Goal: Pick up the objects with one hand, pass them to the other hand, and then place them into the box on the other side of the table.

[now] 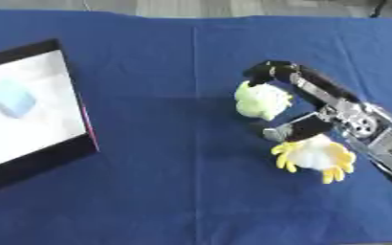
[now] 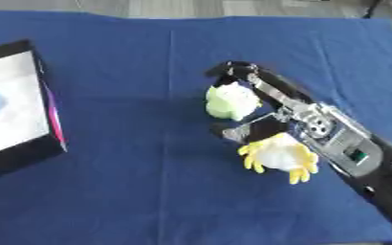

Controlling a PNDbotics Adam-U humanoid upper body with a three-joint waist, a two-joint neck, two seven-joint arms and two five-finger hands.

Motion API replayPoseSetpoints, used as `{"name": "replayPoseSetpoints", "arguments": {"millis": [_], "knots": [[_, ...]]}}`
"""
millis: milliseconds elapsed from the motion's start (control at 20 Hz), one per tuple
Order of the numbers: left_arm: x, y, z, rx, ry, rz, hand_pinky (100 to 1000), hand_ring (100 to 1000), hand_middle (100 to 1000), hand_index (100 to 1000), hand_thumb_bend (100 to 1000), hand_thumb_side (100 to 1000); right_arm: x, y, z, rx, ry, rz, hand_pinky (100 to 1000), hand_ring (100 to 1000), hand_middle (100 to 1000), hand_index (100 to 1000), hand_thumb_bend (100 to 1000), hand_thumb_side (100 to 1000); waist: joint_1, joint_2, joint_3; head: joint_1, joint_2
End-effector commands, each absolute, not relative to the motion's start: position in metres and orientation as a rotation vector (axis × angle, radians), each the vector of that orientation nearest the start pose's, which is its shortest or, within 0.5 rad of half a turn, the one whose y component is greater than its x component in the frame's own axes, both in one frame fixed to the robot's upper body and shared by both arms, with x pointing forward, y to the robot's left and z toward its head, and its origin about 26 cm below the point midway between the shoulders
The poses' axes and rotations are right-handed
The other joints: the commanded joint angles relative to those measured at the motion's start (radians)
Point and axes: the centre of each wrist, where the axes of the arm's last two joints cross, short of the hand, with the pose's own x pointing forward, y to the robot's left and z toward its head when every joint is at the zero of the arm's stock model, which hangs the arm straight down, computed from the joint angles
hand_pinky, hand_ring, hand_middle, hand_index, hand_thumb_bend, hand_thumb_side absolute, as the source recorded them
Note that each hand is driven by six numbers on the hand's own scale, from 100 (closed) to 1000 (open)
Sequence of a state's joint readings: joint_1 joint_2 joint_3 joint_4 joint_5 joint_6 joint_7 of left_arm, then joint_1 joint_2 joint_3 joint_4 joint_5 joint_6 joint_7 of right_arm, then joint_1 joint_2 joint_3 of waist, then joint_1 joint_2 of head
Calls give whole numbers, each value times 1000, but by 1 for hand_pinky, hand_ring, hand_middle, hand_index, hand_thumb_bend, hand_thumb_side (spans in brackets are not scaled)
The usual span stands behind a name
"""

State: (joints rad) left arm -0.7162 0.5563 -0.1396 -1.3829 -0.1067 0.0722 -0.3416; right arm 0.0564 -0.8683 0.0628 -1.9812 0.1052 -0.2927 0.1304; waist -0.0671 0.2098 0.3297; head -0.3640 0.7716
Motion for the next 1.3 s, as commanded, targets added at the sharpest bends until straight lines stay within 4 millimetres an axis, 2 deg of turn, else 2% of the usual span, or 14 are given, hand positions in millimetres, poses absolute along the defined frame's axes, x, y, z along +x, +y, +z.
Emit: {"name": "replayPoseSetpoints", "arguments": {"millis": [50, 100, 150, 600, 1300], "knots": [[411, 298, 237, 297, -1801, -939, 1000, 811, 749, 743, 100, 570, 248, -365, 174, -410, -1873, 1284, 809, 782, 856, 903, 483, 276, -11, -35, -5, -5, -2], [411, 298, 237, 284, -1801, -933, 1000, 810, 746, 740, 100, 553, 246, -368, 174, -411, -1852, 1298, 810, 784, 856, 905, 526, 279, -12, -36, -6, -8, -2], [410, 298, 237, 271, -1801, -928, 1000, 809, 743, 733, 100, 569, 244, -371, 173, -414, -1831, 1309, 812, 786, 859, 908, 498, 288, -13, -36, -8, -12, -2], [408, 301, 234, 260, -1773, -913, 1000, 808, 728, 707, 100, 562, 229, -388, 165, -498, -1694, 1350, 819, 804, 868, 916, 547, 353, -22, -43, -33, -30, -2], [409, 300, 228, 267, -1743, -912, 1000, 801, 702, 688, 100, 566, 226, -391, 163, -703, -1508, 1357, 821, 819, 843, 895, 569, 457, -22, -43, -39, -43, -2]]}}
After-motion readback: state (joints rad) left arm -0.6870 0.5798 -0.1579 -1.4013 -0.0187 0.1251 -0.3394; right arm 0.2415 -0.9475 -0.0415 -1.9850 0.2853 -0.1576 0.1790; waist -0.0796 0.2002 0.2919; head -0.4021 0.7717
